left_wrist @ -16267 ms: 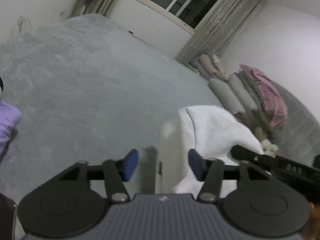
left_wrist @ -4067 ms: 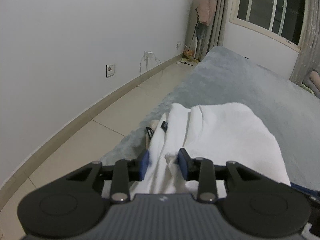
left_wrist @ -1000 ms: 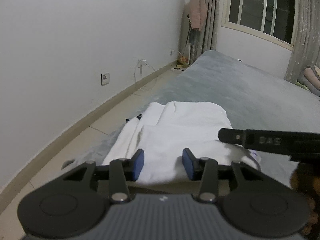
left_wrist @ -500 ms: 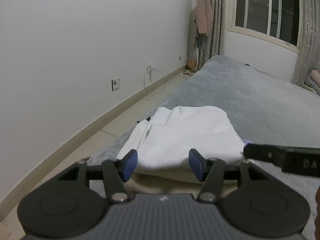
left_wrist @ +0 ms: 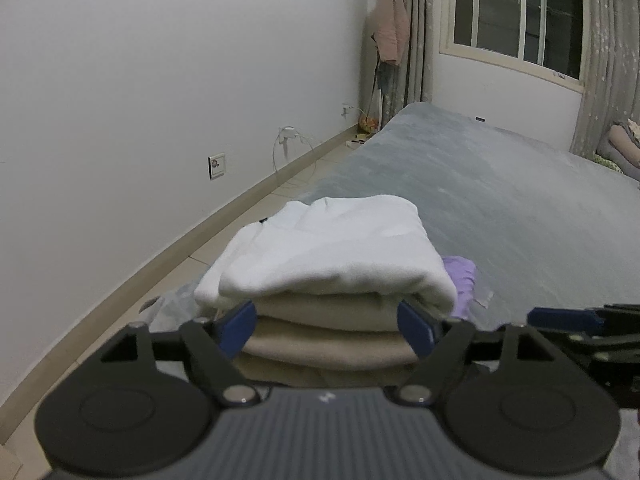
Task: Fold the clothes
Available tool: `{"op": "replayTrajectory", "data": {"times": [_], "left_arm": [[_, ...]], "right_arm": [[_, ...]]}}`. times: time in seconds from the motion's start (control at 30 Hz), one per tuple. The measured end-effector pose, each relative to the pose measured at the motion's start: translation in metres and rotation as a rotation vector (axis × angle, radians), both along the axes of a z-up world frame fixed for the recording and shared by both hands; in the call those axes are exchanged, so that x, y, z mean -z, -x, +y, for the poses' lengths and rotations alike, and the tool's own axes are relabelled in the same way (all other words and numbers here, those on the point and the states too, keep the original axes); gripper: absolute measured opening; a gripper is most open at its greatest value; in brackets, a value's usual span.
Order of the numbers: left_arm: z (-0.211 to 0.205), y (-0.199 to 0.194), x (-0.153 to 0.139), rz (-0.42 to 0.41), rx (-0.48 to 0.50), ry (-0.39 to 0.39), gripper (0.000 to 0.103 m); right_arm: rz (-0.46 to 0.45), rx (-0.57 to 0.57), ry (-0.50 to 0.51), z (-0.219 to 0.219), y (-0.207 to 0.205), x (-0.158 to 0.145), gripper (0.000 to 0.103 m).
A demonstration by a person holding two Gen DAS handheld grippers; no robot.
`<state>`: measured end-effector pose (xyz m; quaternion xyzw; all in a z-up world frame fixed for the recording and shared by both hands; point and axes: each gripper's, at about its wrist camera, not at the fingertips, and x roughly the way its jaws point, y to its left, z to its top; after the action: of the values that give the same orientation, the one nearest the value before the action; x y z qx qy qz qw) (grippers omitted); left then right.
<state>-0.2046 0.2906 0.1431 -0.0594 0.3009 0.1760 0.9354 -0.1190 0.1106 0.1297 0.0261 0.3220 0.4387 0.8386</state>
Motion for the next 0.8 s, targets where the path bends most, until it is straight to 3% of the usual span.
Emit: {"op": "replayTrajectory", "data": {"times": [0.4, 0.7, 0.8], "left_arm": [[-0.039, 0.000, 0.008, 0.027, 0.060, -0.029, 0.093], [-0.080, -0.012, 0.014, 0.044, 0.117, -0.046, 0.097], [-0.094, -0.015, 0.016, 0.045, 0.129, -0.057, 0.099]], "right_arm": [[-0.004, 0.004, 0.043, -0.051, 0.016, 0.010, 0.068], [0.025, 0.054, 0.066, -0.093, 0.017, 0.020, 0.071], [0.027, 0.063, 0.072, -0.107, 0.017, 0.022, 0.076]]}}
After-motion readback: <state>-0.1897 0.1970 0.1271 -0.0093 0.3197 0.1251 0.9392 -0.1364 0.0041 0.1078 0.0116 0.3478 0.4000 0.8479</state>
